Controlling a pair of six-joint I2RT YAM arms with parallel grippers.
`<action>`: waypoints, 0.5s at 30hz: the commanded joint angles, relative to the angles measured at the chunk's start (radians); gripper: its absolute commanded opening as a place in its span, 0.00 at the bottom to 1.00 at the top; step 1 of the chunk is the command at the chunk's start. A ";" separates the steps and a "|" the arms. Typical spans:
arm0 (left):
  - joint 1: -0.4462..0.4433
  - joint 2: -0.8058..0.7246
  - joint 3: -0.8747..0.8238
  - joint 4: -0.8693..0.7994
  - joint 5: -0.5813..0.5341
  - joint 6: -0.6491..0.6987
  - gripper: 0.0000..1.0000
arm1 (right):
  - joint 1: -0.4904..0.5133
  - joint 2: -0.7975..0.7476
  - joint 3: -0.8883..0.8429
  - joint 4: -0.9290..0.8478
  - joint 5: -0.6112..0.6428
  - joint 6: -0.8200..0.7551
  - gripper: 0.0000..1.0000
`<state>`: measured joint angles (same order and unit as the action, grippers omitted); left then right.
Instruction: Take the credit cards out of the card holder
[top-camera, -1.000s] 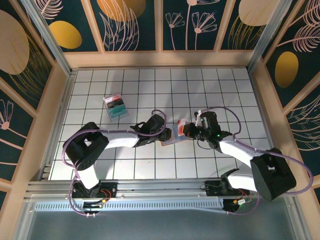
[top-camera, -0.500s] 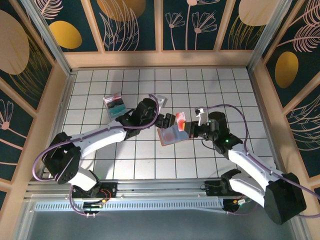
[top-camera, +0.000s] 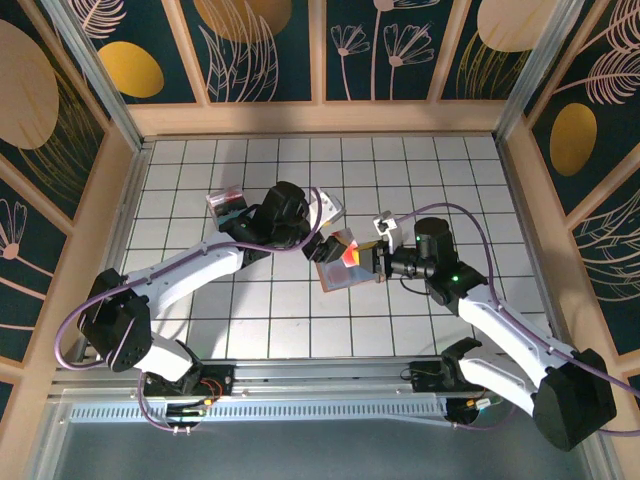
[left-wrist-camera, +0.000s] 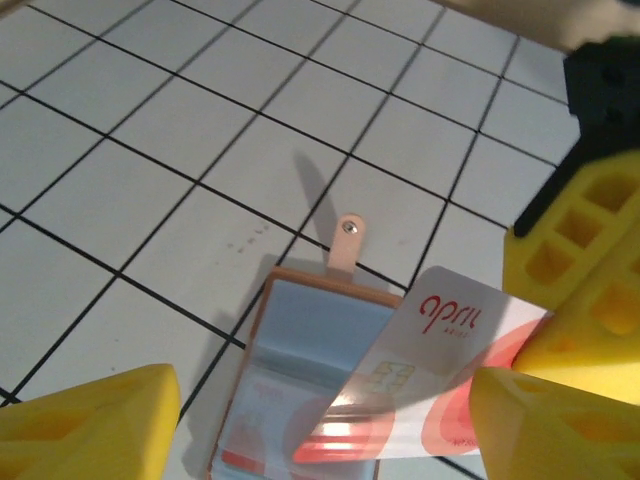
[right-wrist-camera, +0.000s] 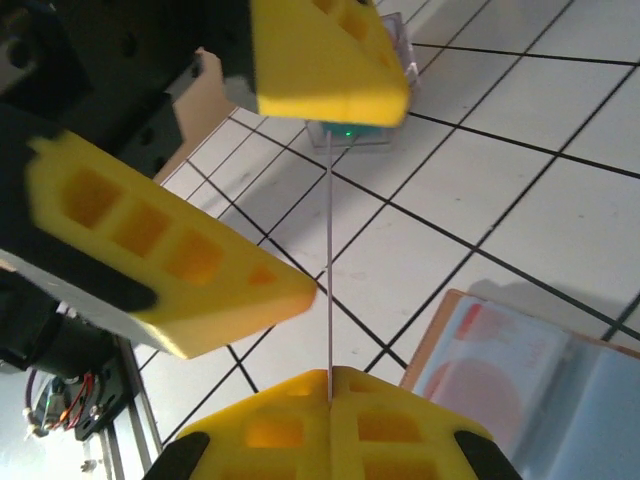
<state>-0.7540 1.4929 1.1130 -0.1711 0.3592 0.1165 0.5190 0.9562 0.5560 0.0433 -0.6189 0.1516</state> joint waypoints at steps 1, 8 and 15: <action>0.021 0.005 0.050 -0.069 0.103 0.130 0.72 | 0.020 0.010 0.043 -0.006 -0.071 -0.048 0.00; 0.024 0.055 0.093 -0.164 0.195 0.211 0.48 | 0.022 0.045 0.081 -0.008 -0.105 -0.087 0.00; 0.026 0.054 0.096 -0.185 0.224 0.221 0.08 | 0.022 0.068 0.112 -0.022 -0.095 -0.125 0.00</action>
<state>-0.7197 1.5368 1.1942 -0.3580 0.5396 0.3119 0.5262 1.0256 0.6018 -0.0227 -0.6514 0.0708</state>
